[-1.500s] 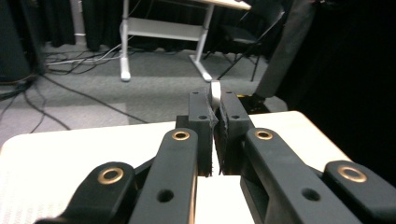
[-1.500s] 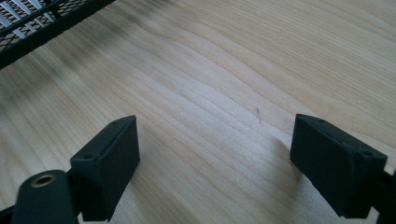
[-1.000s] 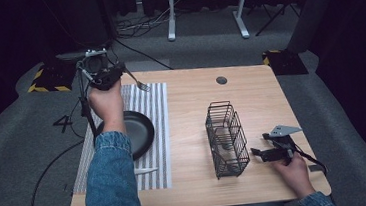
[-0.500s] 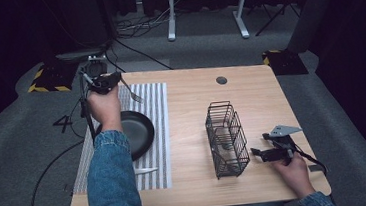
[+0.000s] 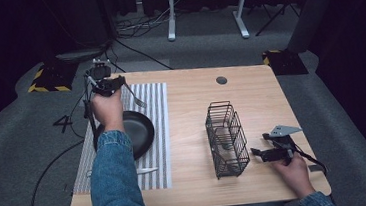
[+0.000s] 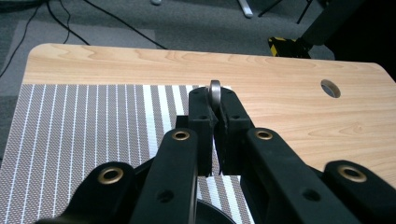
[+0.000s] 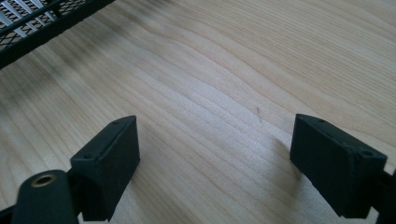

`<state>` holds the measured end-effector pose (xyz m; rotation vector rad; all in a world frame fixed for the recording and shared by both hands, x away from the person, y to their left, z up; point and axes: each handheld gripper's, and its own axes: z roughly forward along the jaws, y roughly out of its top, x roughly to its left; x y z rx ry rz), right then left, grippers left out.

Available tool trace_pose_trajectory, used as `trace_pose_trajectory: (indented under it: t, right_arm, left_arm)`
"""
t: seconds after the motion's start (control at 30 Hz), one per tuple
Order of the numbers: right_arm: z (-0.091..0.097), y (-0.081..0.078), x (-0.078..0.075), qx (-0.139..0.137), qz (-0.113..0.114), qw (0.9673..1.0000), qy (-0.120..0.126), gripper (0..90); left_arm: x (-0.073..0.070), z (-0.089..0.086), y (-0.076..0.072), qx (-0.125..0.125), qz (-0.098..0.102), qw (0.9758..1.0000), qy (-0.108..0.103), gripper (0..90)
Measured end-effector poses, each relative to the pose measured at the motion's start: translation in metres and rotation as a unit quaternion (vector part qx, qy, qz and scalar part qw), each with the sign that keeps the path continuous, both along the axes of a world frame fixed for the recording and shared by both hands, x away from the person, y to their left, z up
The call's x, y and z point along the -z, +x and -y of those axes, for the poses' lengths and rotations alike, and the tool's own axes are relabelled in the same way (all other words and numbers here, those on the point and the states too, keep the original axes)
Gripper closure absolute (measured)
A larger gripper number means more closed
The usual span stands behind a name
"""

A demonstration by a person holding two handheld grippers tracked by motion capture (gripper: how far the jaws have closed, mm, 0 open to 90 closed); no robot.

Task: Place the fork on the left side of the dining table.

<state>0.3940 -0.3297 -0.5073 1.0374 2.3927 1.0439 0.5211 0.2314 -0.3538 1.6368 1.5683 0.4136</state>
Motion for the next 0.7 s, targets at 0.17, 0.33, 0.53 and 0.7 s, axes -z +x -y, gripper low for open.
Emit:
trace_pose_trajectory:
  t: [0.17, 0.33, 0.53, 0.7]
  right_arm:
    - [0.0, 0.0, 0.0, 0.0, -0.001, 1.0, 0.0, 16.0]
    - [0.0, 0.0, 0.0, 0.0, -0.001, 1.0, 0.0, 16.0]
    - [0.0, 0.0, 0.0, 0.001, -0.001, 1.0, 0.0, 16.0]
    - [0.0, 0.0, 0.0, 0.0, -0.001, 1.0, 0.0, 16.0]
  left_arm:
    - [0.005, -0.002, 0.003, 0.0, -0.007, 1.0, -0.005, 86.0]
    - [0.008, -0.003, 0.005, -0.002, -0.01, 0.9999, -0.008, 86.0]
    - [0.012, -0.004, 0.009, -0.002, -0.012, 0.9998, -0.013, 86.0]
    - [0.016, -0.006, 0.012, -0.007, -0.015, 0.9998, -0.014, 86.0]
